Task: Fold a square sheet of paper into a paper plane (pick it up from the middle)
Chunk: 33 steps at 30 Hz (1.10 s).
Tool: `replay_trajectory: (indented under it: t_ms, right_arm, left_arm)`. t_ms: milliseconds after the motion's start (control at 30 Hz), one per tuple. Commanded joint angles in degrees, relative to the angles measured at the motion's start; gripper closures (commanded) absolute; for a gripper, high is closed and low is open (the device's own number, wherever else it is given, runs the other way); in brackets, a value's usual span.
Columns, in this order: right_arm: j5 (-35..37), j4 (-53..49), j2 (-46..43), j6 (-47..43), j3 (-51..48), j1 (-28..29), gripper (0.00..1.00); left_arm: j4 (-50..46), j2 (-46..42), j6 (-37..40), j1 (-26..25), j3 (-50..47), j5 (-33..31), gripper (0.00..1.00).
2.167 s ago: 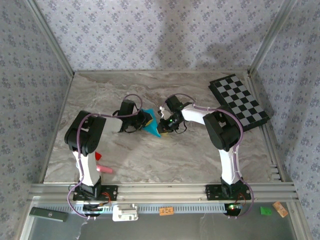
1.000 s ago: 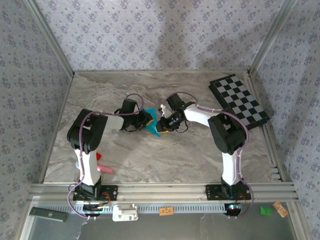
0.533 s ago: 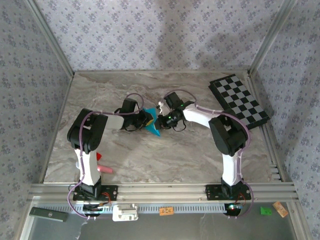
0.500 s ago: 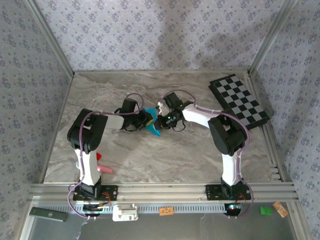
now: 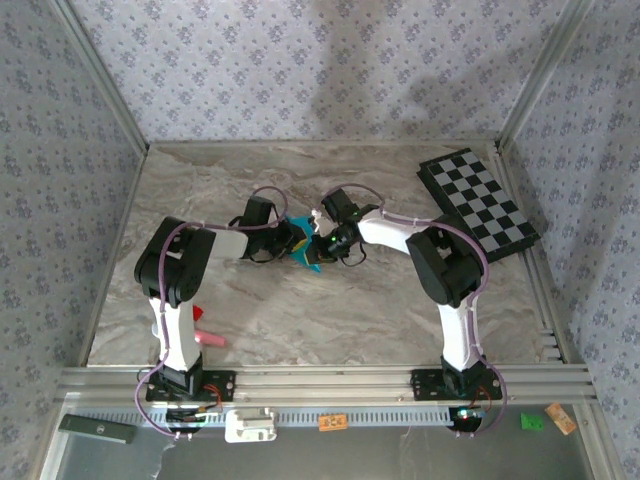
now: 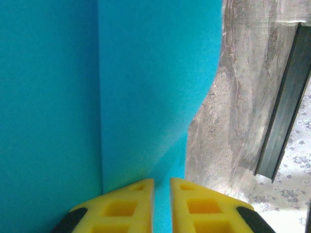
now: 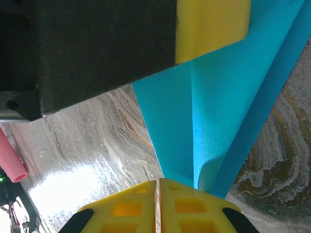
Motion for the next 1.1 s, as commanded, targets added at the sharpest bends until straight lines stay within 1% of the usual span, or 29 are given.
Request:
replay_trajectory:
  t_ms: [0, 567, 867, 1067]
  right_arm:
    - [0.4, -1.8, 1.9, 1.1, 0.6, -0.1, 0.89]
    - [-0.3, -1.3, 2.6, 2.5, -1.4, -0.6, 0.89]
    - [-2.8, -0.8, 2.8, 2.7, -2.0, -0.8, 0.89]
    - [-3.9, -0.3, 1.1, 3.0, -3.3, -1.3, 0.89]
  left_arm:
    - [-3.2, 1.8, 0.9, -0.4, 0.7, 0.4, 0.84]
    - [-3.4, 1.7, 0.8, -0.4, 1.2, 0.4, 0.83]
    - [-3.8, 2.0, 0.9, -0.4, 1.2, 0.1, 0.84]
    - [-4.1, 2.2, 0.8, -0.3, 1.0, -0.1, 0.84]
